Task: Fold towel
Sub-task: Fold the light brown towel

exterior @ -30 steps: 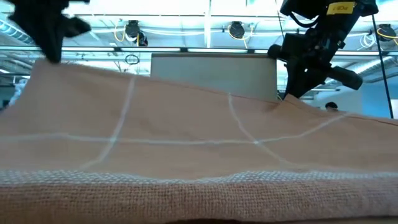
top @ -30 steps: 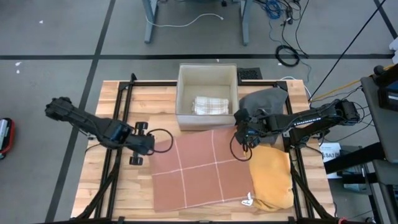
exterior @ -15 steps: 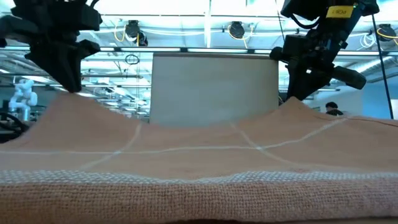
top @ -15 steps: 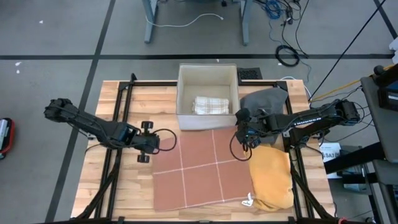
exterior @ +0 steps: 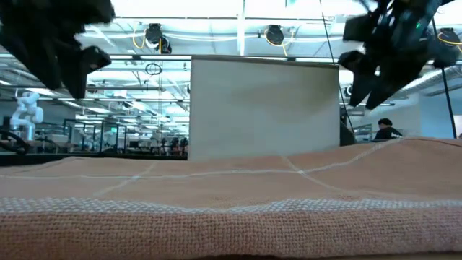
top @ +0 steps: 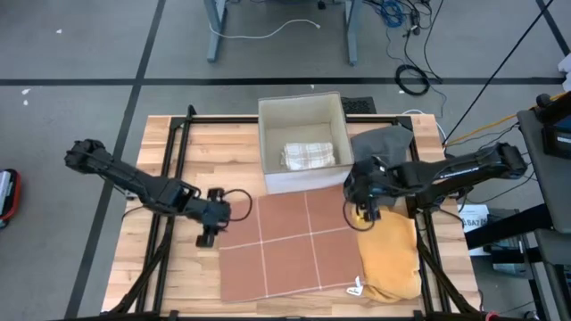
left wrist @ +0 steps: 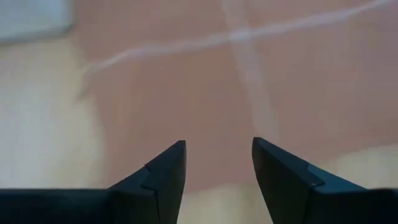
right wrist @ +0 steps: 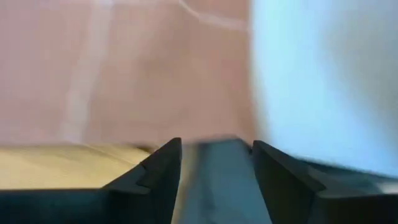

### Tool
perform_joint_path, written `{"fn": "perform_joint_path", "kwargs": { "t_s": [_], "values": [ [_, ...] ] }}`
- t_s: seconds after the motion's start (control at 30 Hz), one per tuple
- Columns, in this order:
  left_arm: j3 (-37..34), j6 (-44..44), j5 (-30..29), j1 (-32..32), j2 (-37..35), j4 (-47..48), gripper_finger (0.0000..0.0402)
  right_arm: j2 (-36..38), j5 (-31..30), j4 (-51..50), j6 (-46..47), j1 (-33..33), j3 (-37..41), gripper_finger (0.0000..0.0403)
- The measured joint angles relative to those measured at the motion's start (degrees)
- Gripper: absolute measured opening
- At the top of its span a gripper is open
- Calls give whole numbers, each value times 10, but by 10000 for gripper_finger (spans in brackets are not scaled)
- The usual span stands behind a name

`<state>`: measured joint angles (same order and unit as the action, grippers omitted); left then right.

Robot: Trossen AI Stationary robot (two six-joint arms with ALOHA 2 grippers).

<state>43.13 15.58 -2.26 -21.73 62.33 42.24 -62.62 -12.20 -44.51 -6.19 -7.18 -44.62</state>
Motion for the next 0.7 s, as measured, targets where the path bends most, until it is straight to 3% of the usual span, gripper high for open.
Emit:
{"fn": "perform_joint_path", "kwargs": {
  "t_s": [0.2, 0.33, 0.5, 0.7],
  "values": [
    [0, 32, 5, -86, 0, -110, 190, 13, 65, 55, 97, -90, 0, 180],
    [0, 93, -26, -142, 9, -157, 190, 0, 80, 115, 177, -164, 0, 179],
    [0, 144, -75, -222, 67, -198, 190, -50, 80, 215, 244, -266, 0, 179],
    [0, 201, -90, -279, 159, -280, 190, -144, 78, 317, 338, -357, 0, 178]
  ]
}}
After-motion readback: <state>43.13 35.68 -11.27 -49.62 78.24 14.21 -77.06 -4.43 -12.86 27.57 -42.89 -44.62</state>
